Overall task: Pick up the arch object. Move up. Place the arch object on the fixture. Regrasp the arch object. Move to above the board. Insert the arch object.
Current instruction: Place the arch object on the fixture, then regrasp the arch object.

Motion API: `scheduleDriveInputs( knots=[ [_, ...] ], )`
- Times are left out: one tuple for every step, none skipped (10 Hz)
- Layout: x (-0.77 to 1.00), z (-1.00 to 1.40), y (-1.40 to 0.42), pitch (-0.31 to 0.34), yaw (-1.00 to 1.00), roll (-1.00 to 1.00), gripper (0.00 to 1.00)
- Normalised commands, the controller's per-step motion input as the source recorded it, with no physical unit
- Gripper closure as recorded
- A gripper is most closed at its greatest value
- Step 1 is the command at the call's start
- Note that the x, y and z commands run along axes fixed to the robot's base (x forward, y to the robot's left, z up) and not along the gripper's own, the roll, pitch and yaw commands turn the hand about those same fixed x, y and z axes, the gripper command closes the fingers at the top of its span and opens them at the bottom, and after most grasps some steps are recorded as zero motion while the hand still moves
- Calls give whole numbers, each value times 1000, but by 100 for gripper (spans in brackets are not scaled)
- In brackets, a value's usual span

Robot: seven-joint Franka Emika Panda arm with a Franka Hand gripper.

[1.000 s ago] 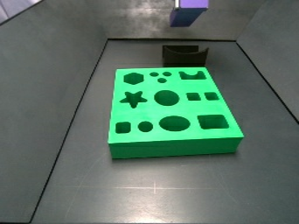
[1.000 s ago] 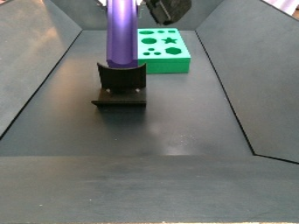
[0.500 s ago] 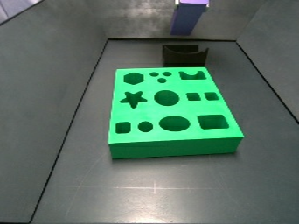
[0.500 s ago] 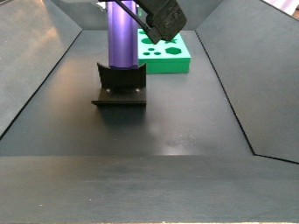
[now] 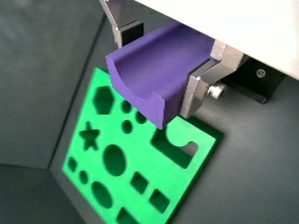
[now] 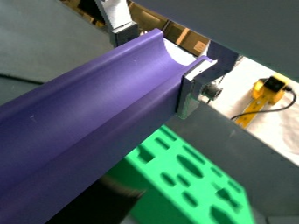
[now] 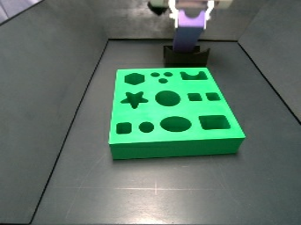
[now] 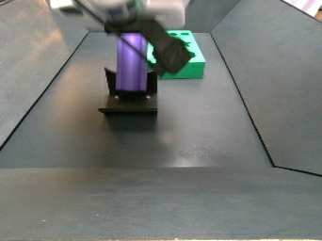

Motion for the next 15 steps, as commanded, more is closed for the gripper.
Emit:
scheduleDriveInputs(
  knots=[
    [83, -820, 5, -182, 39, -63, 100],
    [69, -625, 1, -160, 70, -60, 100],
    [62, -496, 2, -144, 83, -60, 100],
    [44, -251, -8, -97, 99, -63, 100],
    [35, -210, -19, -85, 101, -68, 100],
    [23, -174, -33, -67, 92, -76, 100],
    [0, 0, 0, 0, 0, 0, 0],
    [0, 1000, 0, -5, 24, 25, 0],
    [-3, 1000, -1, -3, 28, 25, 0],
    [-22, 1000, 2, 5, 33, 31, 0],
    [-35, 1000, 4, 15, 32, 32, 0],
    [-38, 1000, 7, 20, 28, 30, 0],
    [-39, 846, 11, 35, 20, 22, 0],
    [-36, 648, 10, 42, 16, 22, 0],
    [-33, 381, 12, 49, 7, 24, 0]
  ],
)
